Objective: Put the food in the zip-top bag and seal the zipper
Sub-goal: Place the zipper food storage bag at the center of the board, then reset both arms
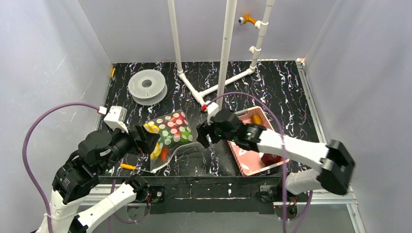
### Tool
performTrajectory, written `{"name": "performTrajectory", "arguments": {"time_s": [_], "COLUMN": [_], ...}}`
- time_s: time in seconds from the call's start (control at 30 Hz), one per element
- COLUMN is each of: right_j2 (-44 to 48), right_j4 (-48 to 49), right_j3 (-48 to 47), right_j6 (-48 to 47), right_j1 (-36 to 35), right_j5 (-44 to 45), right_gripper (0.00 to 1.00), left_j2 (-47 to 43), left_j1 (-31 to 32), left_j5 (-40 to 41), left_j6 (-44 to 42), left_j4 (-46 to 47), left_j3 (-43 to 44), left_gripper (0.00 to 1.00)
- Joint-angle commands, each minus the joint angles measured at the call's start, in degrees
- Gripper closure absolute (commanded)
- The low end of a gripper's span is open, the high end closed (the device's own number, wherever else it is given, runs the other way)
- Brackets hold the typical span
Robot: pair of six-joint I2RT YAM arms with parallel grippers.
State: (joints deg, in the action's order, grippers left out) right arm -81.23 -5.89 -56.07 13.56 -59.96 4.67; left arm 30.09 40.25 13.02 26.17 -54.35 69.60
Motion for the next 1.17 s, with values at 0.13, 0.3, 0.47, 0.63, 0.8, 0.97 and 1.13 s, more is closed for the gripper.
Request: {"name": "performTrajectory", "arguments": {"time_s": [0.13, 0.3, 0.47, 0.63, 0.8, 0.97, 1.13], "right_j2": [31.0, 54.2, 59.5, 58.6, 58.8, 59.9, 60.2], "right_j4": [-15.1, -28.4, -32.3, -33.5, -32.6, -31.2, -30.1], "right_j3": [3.1, -4.2, -7.6, -8.1, -8.0, -7.0, -5.7], "right_j6": [1.6, 1.3, 0.7, 2.7, 3.3, 3.9, 3.6], "right_j1": [0.9, 1.0, 0.9, 1.0, 1.0, 0.9, 1.0], "right_j5": [21.5, 44.4, 49.4, 50.0, 49.7, 49.3, 49.7], "right_gripper": [0.02, 0.02, 0.02, 0.00, 0.00, 0.00, 0.00], "left_j2": [-6.7, -10.7, -11.4, -10.8, -10.2, -10.4, -10.6], "left_j1": [0.3, 0.2, 0.2, 0.2, 0.3, 0.3, 0.2], "left_j5": [7.7, 13.5, 14.2, 14.0, 13.8, 13.7, 13.5], "left_j6": [-3.1, -11.7, -12.6, -12.6, -12.7, -12.6, -12.4], "left_j4": [6.7, 9.2, 8.5, 8.8, 8.5, 8.3, 7.9], "left_j3": [-0.8, 10.0, 10.6, 10.8, 10.9, 10.5, 10.5], "left_gripper": [0.09, 0.03, 0.02, 0.02, 0.02, 0.02, 0.02]}}
